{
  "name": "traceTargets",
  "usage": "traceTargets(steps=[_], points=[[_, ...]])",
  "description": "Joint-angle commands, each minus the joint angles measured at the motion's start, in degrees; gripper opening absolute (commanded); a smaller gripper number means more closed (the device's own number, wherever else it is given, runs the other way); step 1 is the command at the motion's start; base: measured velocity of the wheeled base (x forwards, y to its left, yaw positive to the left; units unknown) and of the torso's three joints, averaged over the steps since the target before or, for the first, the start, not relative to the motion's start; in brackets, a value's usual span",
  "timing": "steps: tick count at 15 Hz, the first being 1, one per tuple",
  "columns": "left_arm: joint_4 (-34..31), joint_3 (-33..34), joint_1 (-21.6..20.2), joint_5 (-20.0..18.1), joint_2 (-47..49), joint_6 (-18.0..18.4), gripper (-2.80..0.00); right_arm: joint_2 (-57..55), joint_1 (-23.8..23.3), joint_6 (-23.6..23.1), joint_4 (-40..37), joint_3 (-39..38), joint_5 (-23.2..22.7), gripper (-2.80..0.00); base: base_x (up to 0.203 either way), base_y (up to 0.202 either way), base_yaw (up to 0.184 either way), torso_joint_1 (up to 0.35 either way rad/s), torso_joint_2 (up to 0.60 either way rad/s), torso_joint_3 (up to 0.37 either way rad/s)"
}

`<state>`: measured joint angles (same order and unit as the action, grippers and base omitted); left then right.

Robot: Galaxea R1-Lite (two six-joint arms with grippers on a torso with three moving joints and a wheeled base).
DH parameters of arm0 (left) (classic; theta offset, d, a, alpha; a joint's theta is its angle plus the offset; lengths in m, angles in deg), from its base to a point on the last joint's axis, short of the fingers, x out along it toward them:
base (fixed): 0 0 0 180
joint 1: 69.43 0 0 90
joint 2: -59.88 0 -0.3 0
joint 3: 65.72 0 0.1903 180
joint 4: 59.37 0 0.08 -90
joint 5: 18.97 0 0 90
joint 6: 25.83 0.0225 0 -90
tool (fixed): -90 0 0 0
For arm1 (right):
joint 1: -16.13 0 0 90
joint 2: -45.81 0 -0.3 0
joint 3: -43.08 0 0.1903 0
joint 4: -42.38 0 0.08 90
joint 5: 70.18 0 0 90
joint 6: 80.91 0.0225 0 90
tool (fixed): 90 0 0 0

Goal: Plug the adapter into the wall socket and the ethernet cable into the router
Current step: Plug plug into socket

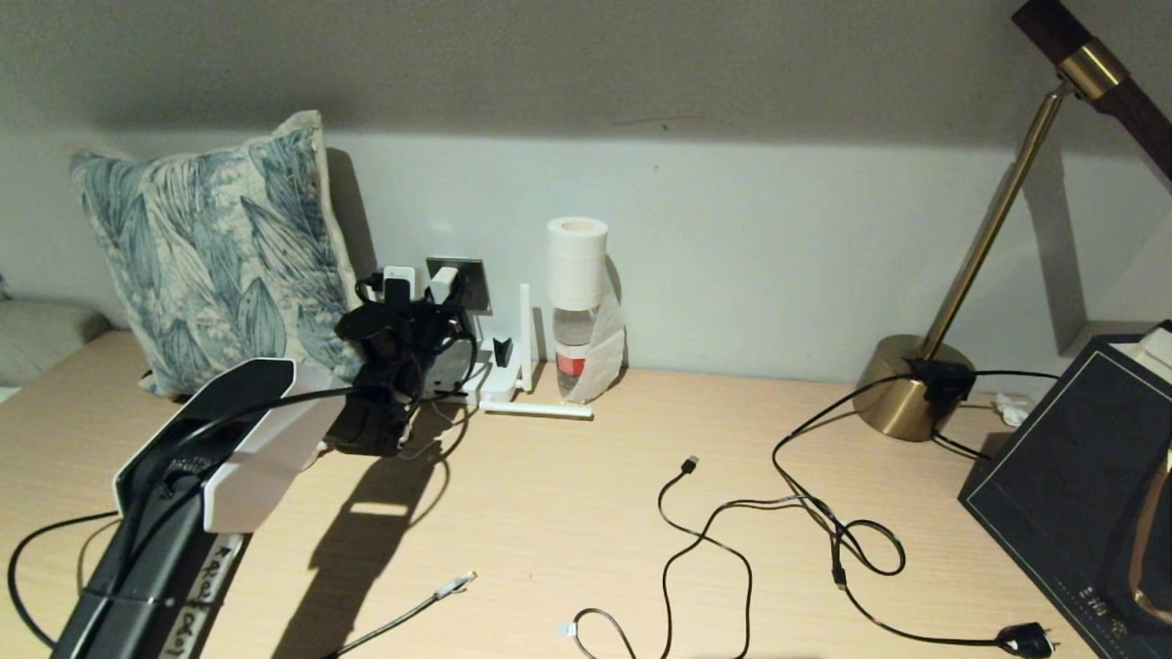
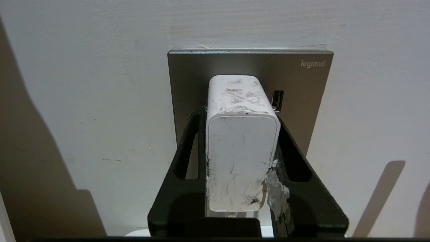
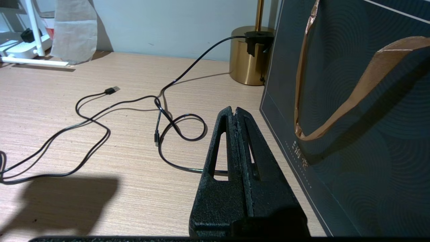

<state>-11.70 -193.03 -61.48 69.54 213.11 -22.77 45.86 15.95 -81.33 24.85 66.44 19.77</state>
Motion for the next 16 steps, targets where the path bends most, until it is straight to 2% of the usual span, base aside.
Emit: traceTargets(steps=[1, 16], points=[[0.2, -0.4, 0.8, 0.0, 0.4, -0.1, -2.8, 0.0, 0.0, 0.0, 0.0, -2.0, 0.0, -2.8, 0.0, 0.0, 0.0, 0.0, 0.0, 0.0], [0.2, -1.5, 2.1, 3.0, 2.4, -0.2, -2.8, 0.0, 0.0, 0.0, 0.0, -2.0, 0.0, -2.8, 0.0, 0.0, 0.0, 0.0, 0.0, 0.0]])
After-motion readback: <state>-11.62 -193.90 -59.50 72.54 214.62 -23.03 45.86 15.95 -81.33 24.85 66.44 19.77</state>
